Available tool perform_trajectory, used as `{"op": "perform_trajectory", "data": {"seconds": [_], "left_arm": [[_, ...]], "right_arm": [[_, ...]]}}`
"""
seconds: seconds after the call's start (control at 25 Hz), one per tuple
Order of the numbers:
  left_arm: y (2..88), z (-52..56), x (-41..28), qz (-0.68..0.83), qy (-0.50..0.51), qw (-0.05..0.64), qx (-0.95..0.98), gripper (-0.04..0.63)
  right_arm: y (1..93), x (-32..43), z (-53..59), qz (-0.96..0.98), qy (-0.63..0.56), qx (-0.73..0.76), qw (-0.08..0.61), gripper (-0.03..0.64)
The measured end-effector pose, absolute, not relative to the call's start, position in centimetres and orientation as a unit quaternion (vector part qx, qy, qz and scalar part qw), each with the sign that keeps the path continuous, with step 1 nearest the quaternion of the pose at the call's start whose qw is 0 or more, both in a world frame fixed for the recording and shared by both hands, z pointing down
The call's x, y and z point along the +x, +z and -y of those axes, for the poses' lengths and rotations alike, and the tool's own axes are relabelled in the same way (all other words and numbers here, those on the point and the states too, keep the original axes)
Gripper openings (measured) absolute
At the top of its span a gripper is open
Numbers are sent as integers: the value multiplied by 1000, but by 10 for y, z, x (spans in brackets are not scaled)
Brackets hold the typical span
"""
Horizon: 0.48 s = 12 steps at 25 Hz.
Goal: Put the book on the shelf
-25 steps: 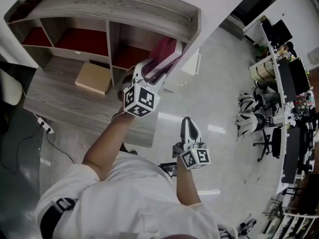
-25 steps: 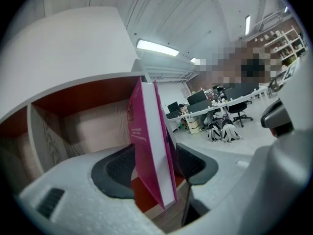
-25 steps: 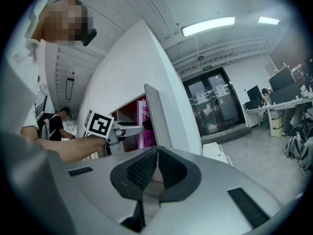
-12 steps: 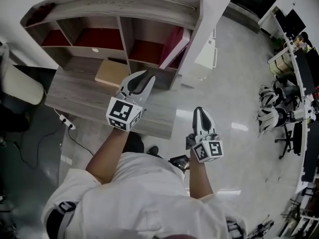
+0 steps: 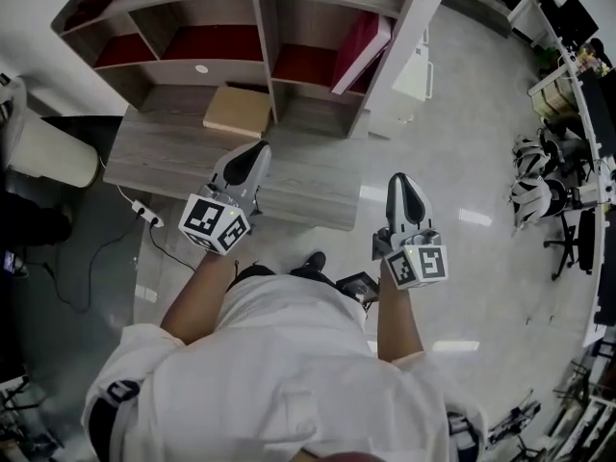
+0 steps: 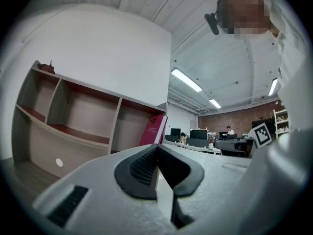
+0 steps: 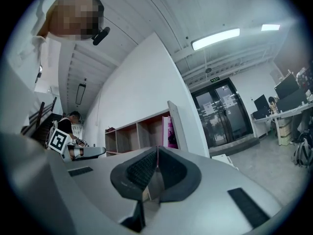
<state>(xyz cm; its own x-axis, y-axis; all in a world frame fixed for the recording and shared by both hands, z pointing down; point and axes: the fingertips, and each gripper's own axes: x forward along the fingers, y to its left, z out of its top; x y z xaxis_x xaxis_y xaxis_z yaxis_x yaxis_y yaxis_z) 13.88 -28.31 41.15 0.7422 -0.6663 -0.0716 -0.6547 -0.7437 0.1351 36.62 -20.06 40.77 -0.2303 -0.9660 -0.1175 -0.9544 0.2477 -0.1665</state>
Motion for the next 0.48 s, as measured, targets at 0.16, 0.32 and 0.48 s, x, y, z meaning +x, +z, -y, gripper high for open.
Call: {"op": "perform_trajectory", "data": {"seconds": [0.16, 0.32, 0.48], "left_arm": [[422, 255, 98, 335, -62, 57, 938, 17], [432, 226, 51, 333, -61, 65, 939, 17], [439, 195, -5, 330, -60, 69, 940, 17]], "right_arm": [[402, 334, 173, -775, -19, -625, 88, 18], [403, 293, 140, -764, -15, -641, 75, 18], [413, 240, 106, -753, -24, -654, 69, 18]]}}
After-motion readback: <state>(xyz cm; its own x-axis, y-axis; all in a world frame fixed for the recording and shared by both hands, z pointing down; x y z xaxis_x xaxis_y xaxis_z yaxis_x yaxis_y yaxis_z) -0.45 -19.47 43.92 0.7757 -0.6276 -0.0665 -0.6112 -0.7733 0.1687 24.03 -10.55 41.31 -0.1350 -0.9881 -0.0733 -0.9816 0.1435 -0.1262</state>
